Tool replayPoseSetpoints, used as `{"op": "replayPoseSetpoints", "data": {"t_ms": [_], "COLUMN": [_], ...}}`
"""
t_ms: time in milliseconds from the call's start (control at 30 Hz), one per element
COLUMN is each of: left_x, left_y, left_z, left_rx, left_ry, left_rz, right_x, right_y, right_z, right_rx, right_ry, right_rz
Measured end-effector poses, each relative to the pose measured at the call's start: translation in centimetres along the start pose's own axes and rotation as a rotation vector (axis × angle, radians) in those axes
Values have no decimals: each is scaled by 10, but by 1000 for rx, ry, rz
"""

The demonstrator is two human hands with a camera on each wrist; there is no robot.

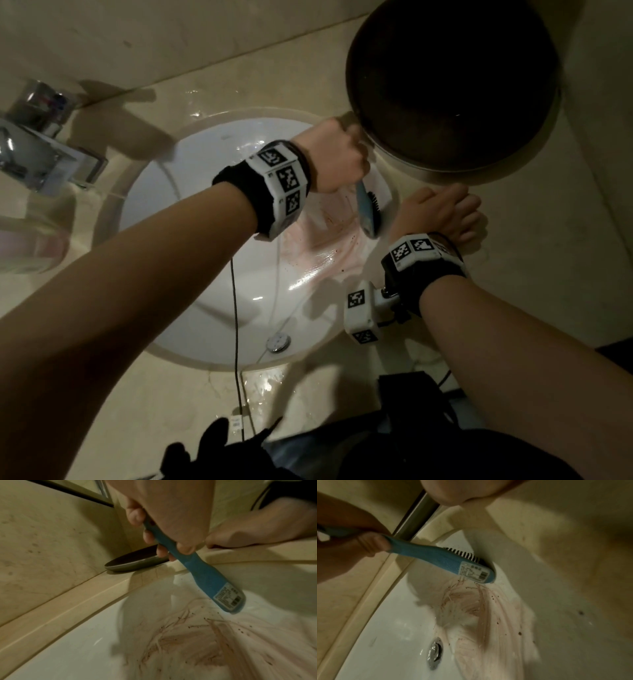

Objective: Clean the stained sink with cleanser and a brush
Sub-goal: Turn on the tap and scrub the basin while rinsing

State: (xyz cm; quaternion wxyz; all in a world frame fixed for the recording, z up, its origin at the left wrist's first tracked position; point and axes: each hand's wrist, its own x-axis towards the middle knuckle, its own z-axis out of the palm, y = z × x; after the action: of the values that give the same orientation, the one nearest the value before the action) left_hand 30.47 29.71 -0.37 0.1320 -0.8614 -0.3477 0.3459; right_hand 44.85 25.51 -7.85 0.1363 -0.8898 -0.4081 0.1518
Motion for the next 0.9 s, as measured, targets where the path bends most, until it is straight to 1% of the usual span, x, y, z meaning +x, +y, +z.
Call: {"op": "replayPoseSetpoints", "data": {"t_ms": [33, 67, 100, 133, 200, 233, 267, 333, 367, 400, 467, 500, 533, 567, 633, 667, 700, 733, 800, 833, 900], "left_x": [7, 13, 20, 23, 17, 14, 11, 4, 2, 3, 4, 5, 7, 6, 6, 9, 10, 10, 7, 5, 6], "left_y": [-2, -7, -15, -24, -41, -47, -51, -50, -46, -42, -29, -20, -12, -5, 8, 11, 11, 11, 8, 3, -10], "left_z": [-1, -4, -3, -4, -3, 5, 12, 19, 20, 19, 16, 15, 14, 12, 11, 14, 15, 16, 8, 3, 7], "left_rx": [9, -40, -81, -72, -76, -83, -88, -138, -184, -219, -258, -239, -189, -125, 54, 108, 129, 133, 70, -35, -264], "left_ry": [-3, 13, 9, 23, -53, -99, -151, -255, -272, -259, -135, -56, 39, 91, 124, 175, 162, 166, 203, 165, 143], "left_rz": [1, 15, -28, -76, -226, -301, -352, -393, -396, -383, -308, -249, -162, -82, -1, 47, 85, 98, 50, -1, -117], "right_x": [0, 0, 1, 1, 2, 2, 2, 2, 1, 1, 1, 1, 1, 1, 1, 1, 0, 0, 0, 0, 1], "right_y": [0, 0, -1, -1, 0, 0, 0, -1, -1, -1, -1, -1, -1, -1, 0, 0, 0, 0, 0, -1, -1], "right_z": [0, 1, 1, 1, 2, 2, 2, 1, 1, 1, 1, 1, 1, 0, -1, -1, -2, -2, -1, -1, -1], "right_rx": [-3, -6, -9, -14, -26, -30, -32, -33, -33, -34, -31, -24, -18, -15, -14, -13, -10, -6, 2, 2, 3], "right_ry": [2, 1, 0, 0, -1, -5, -8, -4, -1, 1, 2, 1, 0, -3, -4, -3, -2, -1, 1, 1, -2], "right_rz": [5, 8, 10, 12, 15, 15, 15, 16, 14, 10, 4, 3, 4, 5, 3, 0, -2, -4, -5, -2, 9]}}
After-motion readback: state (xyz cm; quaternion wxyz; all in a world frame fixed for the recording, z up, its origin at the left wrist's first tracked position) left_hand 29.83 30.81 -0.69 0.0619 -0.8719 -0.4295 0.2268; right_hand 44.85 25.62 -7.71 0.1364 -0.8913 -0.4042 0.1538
